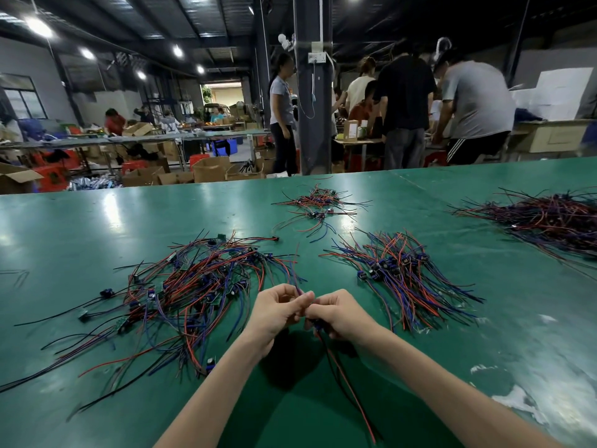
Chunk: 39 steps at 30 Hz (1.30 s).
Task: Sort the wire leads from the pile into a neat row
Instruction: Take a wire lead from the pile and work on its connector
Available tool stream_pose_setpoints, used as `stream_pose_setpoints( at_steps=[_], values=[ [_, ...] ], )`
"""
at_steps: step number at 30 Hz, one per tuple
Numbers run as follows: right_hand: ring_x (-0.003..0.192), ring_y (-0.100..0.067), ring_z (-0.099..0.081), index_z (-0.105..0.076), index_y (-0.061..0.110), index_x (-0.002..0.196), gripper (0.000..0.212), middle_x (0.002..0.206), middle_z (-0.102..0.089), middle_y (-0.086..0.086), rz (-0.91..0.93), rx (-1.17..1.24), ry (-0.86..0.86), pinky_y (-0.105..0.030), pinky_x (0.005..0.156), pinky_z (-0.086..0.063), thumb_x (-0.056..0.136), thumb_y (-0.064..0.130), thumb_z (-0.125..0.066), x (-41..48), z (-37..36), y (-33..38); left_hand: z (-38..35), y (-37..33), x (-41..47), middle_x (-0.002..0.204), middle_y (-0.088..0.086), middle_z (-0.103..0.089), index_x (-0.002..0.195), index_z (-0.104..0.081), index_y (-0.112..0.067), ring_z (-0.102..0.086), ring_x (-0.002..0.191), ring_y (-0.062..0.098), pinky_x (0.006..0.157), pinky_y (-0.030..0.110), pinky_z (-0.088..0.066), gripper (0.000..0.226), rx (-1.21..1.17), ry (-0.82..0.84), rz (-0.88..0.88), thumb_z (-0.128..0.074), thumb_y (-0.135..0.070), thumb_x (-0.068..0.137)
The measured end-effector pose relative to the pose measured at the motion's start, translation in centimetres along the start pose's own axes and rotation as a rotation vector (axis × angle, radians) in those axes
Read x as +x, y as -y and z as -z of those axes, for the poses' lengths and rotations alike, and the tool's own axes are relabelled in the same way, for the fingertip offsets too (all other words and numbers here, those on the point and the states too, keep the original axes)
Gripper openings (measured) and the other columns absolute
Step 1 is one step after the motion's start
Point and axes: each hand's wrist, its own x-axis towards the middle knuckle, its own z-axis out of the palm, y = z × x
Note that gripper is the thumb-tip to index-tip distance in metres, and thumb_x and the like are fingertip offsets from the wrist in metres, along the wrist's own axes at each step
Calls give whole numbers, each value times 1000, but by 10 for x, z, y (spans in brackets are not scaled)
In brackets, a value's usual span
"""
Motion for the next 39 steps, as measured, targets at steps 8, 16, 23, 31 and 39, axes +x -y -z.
stream_pose_setpoints(
  at_steps=[8, 16, 23, 31, 39],
  values=[
    [37, -7, -45, -68, 17, 49, 22, 49, -57, -4, 61, -9, 38, -15, 38, -31, 70, 20, -60, 0, 1, 2, 8, 2, 8, 53, 2, -57, 62, -57, -6, -45, 45, 6, 48, 17, -39, 25, 113, -196, -182, -78, -11, 75],
    [40, -5, -41, -68, 18, 49, 24, 45, -56, 3, 87, -29, 94, -13, 41, -30, 72, 20, -61, -4, -1, 3, 30, 1, 19, 57, 1, -58, 66, -61, -10, -49, 52, 10, 54, 20, -44, 24, 158, -423, -227, -81, -21, 74],
    [44, -10, -46, -66, 17, 48, 26, 56, -57, -9, 81, -13, 160, -14, 40, -30, 74, 17, -60, -9, -1, 8, 46, -2, 24, 54, -7, -58, 67, -62, -13, -50, 50, 8, 56, 25, -46, 24, 99, -584, -206, -81, -25, 74],
    [42, -8, -46, -66, 17, 51, 23, 52, -57, -2, 73, -7, 201, -15, 40, -29, 74, 19, -61, -16, 4, 17, 46, -1, 25, 57, -5, -55, 69, -58, -10, -48, 43, -2, 47, 15, -42, 25, 50, -549, -219, -69, -26, 86],
    [39, -8, -39, -65, 14, 55, 31, 47, -56, 1, 50, -27, 225, -18, 39, -25, 85, 11, -60, -19, 5, 19, 48, -5, 23, 63, 7, -53, 64, -49, -12, -44, 39, 10, 44, 23, -39, 30, -245, -514, -64, -68, -18, 87]
  ],
)
